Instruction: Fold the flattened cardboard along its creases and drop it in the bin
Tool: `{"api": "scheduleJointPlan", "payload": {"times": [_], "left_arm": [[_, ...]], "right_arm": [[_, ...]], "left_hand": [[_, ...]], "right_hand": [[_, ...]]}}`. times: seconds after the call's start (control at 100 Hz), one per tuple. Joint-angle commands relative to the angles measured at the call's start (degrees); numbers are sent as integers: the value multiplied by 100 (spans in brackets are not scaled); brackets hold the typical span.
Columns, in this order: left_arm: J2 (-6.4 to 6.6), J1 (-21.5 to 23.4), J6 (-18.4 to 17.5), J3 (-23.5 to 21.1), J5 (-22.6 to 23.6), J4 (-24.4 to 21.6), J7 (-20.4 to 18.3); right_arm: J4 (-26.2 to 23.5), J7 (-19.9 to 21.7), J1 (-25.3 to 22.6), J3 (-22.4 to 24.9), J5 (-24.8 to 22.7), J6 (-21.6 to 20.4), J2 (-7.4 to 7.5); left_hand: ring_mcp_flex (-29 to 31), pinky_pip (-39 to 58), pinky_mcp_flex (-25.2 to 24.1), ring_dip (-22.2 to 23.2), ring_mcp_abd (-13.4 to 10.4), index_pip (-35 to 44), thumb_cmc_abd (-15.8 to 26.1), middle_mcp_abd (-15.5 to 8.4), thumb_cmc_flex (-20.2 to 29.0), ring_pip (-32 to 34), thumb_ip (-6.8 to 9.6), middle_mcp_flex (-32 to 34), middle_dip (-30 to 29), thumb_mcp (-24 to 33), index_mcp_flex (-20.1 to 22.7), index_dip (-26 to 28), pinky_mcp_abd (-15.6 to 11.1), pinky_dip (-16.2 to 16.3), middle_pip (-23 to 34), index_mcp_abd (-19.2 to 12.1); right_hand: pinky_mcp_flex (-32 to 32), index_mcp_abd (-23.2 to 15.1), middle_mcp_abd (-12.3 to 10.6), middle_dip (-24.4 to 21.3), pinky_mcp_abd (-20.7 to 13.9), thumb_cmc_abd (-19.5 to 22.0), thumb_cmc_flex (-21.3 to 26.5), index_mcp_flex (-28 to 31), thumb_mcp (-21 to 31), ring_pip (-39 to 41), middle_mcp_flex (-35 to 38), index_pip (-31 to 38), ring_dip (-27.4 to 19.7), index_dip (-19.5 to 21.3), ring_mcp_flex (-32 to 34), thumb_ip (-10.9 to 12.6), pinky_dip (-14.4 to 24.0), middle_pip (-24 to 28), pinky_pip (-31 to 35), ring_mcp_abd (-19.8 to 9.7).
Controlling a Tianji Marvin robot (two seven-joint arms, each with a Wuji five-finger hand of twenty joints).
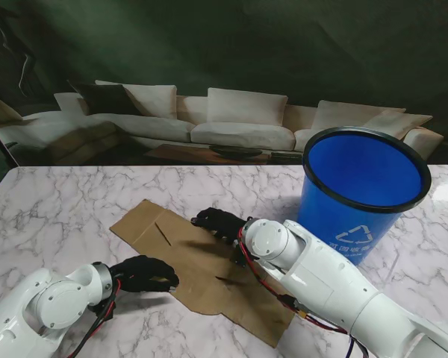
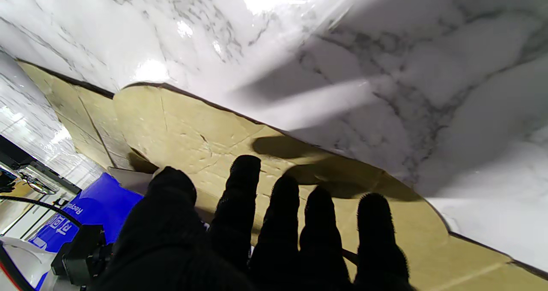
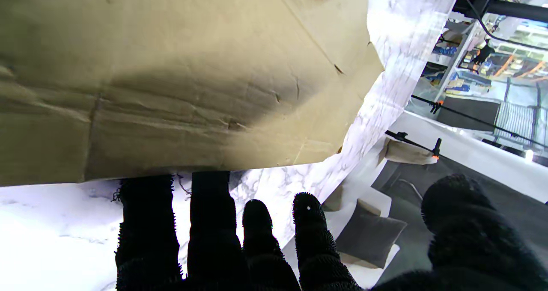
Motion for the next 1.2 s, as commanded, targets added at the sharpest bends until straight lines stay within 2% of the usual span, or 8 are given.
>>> {"api": "scheduleJointPlan", "payload": {"times": [0.0, 0.3, 0.47, 0.62, 0.74, 0.99, 1.12, 1.19], "left_arm": [[-7, 66, 21, 81, 16, 181, -154], [-6, 55, 22, 93, 8, 196, -153], [-6, 49, 17, 98, 3, 203, -153], [-6, 42, 14, 104, 0, 211, -151], [-5, 35, 11, 108, -6, 219, -152], [-6, 36, 15, 103, 5, 220, -150], [-7, 34, 13, 102, 3, 225, -145], [-7, 31, 14, 103, -1, 228, -144]], "right_arm": [[-140, 56, -85, -5, 94, 96, -101], [-194, 35, -133, 99, 454, 374, -177], [-245, -51, -160, 144, 519, 570, -211], [-281, -41, -151, 134, 463, 673, -197], [-304, 144, -76, 90, 460, 776, -151], [-351, 671, 166, -194, 228, 782, 21], [-434, 948, 300, -402, -49, 644, 154], [-520, 1045, 327, -448, -111, 648, 208]], "left_hand": [[218, -134, -66, -1, 515, -69, 210, 1, -63, 175, -28, -128, -48, -164, -172, -30, -100, -31, -45, 27], [215, -140, -66, -1, 518, -70, 208, 3, -64, 175, -28, -134, -48, -163, -174, -31, -108, -31, -47, 27], [215, -143, -67, -1, 512, -69, 207, 2, -69, 175, -29, -129, -46, -165, -173, -30, -104, -30, -45, 24], [215, -150, -70, -1, 520, -68, 205, 6, -71, 175, -28, -123, -45, -165, -170, -30, -103, -31, -42, 26], [213, -153, -69, -1, 519, -65, 206, 7, -69, 174, -28, -120, -45, -163, -164, -28, -110, -32, -43, 31], [211, -164, -73, -2, 522, -60, 206, 5, -70, 172, -29, -118, -45, -164, -150, -26, -112, -35, -45, 23], [212, -168, -75, -3, 514, -60, 209, 2, -66, 170, -29, -119, -45, -161, -151, -26, -109, -36, -46, 19], [207, -171, -76, -4, 505, -60, 217, 5, -67, 167, -29, -123, -45, -161, -152, -26, -114, -37, -48, 18]], "right_hand": [[453, 77, 51, 51, -488, -35, -237, -244, 131, 827, -130, 146, 309, -132, 651, 92, 371, 81, 1060, -38], [1959, 331, 348, 476, -562, -177, -544, -211, 165, 3082, 104, -468, 841, -630, 2307, 91, 1020, 1203, 2816, -49], [2817, 254, 196, 680, 62, -400, -1060, -125, 307, 3428, 2440, -1085, 561, -768, 3389, 42, 941, 1502, 3329, 274], [3020, 262, -1, 890, 525, -438, -1489, -197, 419, 3197, 4472, 107, 483, -522, 3812, 10, 828, 2087, 3273, 399], [3438, 423, -113, 1076, 551, -595, -1494, 297, 538, 4270, 5594, 870, 1084, -205, 3858, 17, 727, 2972, 3414, 145], [3742, 100, -907, 1329, 18, -2495, 594, 1368, 1434, 5304, 6007, 939, 1439, 131, 3938, 209, 257, 4343, 3562, -934], [3542, -623, -1099, 1449, -261, -3243, 1264, 1549, 3191, 4825, 5537, 789, 1200, 209, 3953, 11, 42, 4356, 3303, -1141], [3440, -1038, -1022, 1052, -390, -3509, 1956, 1548, 3510, 4452, 5277, 769, 1077, 226, 3953, -567, -41, 4310, 3115, -1145]]}}
